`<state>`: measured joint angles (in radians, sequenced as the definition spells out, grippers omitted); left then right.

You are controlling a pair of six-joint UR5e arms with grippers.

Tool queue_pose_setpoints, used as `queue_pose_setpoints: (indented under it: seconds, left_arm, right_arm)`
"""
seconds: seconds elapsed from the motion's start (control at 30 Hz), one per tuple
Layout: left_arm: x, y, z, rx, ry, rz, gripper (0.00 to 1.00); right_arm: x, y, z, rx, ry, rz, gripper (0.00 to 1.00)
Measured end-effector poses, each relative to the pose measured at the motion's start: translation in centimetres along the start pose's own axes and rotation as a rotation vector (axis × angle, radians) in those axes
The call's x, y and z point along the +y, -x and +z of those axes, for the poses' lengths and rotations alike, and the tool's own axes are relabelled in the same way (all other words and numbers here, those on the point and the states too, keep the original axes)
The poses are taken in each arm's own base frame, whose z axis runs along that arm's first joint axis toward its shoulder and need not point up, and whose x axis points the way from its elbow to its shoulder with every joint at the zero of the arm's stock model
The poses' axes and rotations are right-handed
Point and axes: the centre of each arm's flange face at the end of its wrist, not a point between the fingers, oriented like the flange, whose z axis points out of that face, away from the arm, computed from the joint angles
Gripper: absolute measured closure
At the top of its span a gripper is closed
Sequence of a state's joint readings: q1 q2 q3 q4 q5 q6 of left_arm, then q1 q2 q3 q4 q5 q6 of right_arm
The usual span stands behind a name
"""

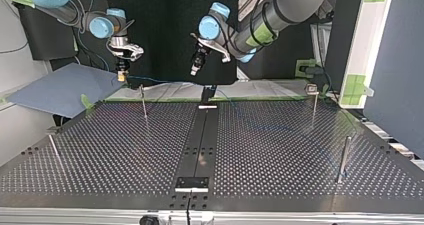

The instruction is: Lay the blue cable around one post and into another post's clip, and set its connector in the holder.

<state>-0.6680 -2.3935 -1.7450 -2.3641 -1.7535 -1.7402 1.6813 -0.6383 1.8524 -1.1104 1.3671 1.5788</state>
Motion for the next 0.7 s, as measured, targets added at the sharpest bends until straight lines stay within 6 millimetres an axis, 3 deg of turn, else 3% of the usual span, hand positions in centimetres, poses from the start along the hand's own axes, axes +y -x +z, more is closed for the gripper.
queue_pose_setpoints:
  seconds: [0.5, 0.7]
  left_arm:
    - [-0.1, 0.9, 1.2, -0.028, 0.033, 0.124, 0.23]
    - [-0.4, -0.2, 1.7, -0.004, 0.045, 0.175, 0.23]
  right_arm:
    - [-0.1, 0.0, 0.0, -0.001, -0.001, 0.000, 1.00]
    - [-0.1, 0.0, 0.0, -0.003, -0.001, 0.001, 1.00]
